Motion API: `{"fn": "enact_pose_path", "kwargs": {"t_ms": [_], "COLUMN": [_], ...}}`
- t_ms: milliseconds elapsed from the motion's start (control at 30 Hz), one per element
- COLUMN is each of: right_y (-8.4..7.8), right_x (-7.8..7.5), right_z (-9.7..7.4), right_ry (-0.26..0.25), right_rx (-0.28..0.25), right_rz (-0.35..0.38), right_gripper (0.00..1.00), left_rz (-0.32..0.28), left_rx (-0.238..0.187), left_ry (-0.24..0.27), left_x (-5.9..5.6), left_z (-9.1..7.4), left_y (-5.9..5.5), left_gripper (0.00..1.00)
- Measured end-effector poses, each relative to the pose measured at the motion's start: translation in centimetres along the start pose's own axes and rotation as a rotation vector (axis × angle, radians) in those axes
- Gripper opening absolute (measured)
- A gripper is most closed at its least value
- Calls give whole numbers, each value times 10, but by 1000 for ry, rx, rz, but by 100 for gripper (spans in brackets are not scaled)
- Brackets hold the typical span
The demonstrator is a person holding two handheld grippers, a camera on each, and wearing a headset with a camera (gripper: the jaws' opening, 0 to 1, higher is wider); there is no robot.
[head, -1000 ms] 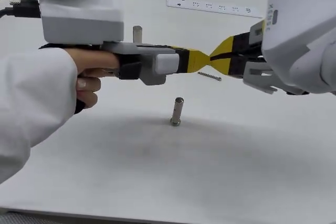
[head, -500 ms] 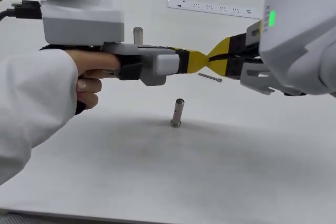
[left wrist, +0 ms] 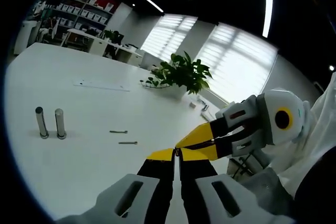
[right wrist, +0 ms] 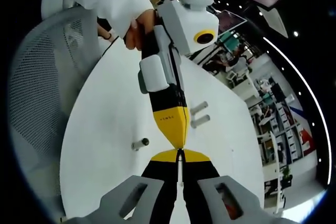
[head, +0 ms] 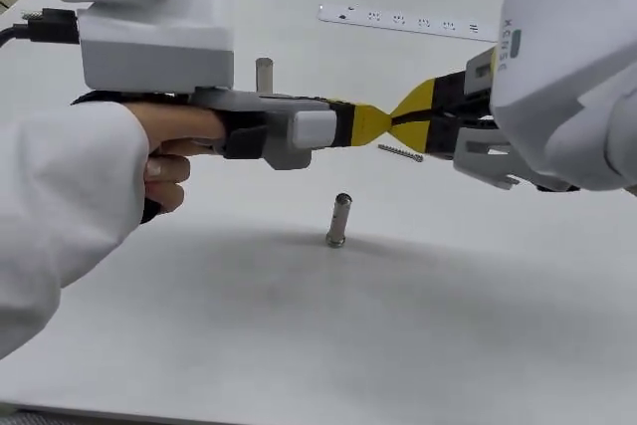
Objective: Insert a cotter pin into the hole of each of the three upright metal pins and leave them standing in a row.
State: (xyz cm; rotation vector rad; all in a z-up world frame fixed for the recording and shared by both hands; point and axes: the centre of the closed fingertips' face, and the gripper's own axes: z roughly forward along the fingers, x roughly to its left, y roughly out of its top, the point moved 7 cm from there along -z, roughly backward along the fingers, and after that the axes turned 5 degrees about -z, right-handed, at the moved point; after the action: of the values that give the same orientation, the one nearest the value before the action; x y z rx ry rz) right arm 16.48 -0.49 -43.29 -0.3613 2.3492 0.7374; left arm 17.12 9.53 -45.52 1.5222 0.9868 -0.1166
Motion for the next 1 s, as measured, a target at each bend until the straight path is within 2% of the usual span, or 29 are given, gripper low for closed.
{"fn": "enact_pose_path", "kwargs": {"t_ms": [200,300,467,533,633,700,833,967,1000], "right_y": [1,0,-1,-3,-8,-12,-17,-20,-21], "right_x": [1,2,4,3,5,6,8,8,7], "right_z": [0,0,1,1,2,2,2,0,0], "right_ry": [3,0,17,11,27,36,70,119,122], "right_rx": [-8,-6,-13,-15,-27,-24,-49,-84,-87], "right_rz": [9,-5,12,30,88,107,206,331,351], "right_gripper": [0,0,0,5,15,16,19,22,22], "left_rz": [17,-32,-19,-19,-2,4,37,77,101], "left_rx": [12,6,8,18,34,45,55,48,38], "left_ry": [3,9,11,18,32,34,42,24,4], "left_x": [-1,-3,-3,-3,-3,-2,0,0,-2], "left_z": [-1,-1,-1,-3,-6,-9,-13,-15,-15], "left_y": [-1,-3,-5,-7,-12,-15,-19,-18,-17], "left_gripper": [0,0,0,0,0,0,0,0,0]}}
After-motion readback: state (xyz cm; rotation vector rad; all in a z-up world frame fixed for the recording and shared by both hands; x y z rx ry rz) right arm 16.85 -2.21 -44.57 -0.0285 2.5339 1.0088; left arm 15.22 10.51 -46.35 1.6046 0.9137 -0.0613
